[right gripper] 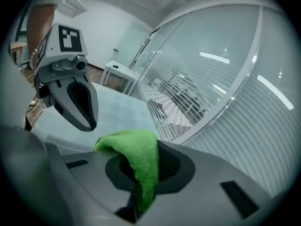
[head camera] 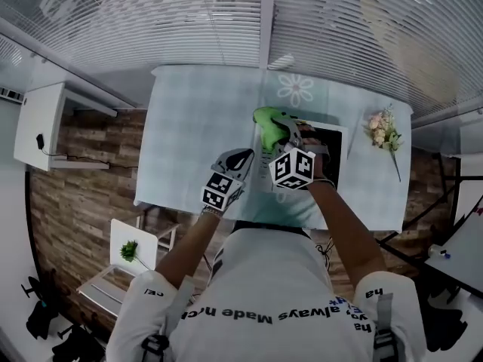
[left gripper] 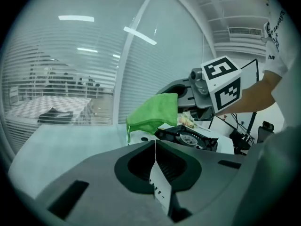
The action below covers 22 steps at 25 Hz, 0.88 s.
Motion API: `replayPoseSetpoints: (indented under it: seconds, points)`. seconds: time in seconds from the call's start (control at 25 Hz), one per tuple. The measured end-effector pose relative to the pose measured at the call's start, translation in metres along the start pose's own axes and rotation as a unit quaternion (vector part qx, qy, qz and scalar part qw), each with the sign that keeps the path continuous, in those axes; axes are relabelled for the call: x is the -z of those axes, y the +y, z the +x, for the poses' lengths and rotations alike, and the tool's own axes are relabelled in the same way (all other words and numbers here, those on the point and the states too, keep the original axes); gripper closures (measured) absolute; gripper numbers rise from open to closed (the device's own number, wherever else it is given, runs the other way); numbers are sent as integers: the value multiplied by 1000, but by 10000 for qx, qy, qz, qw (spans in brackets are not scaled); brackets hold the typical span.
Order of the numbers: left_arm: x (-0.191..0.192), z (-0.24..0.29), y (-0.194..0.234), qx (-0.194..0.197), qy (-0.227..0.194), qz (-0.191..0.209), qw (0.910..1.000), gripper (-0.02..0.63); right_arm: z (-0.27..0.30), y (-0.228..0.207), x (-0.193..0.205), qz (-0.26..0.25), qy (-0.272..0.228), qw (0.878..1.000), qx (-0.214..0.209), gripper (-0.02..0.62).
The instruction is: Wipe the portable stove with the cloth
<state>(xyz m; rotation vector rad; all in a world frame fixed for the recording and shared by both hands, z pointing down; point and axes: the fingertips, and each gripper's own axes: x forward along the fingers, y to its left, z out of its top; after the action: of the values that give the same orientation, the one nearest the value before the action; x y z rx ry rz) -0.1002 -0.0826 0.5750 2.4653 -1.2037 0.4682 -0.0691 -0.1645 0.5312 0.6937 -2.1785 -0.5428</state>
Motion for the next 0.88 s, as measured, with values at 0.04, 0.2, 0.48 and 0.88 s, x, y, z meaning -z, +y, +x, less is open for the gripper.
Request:
replayPoseSetpoints:
  seconds: [0.04, 0.2, 0.48, 0.88]
  points:
    - [9, 3, 2, -3, 68, -53, 10000, 594, 10, 5, 7, -139, 152, 9998, -60, 569]
    - [37, 16, 12, -12, 343, -196, 9992, 594, 48, 26, 36, -541, 717, 9952, -386, 569]
    - [61, 25, 12, 53, 596, -344, 9976, 594, 82, 52, 66, -639, 1351, 9844, -924, 569]
    - [63, 32, 11, 33, 680, -270, 9973, 594, 67, 67, 59, -651, 1237, 9826, -1221, 569]
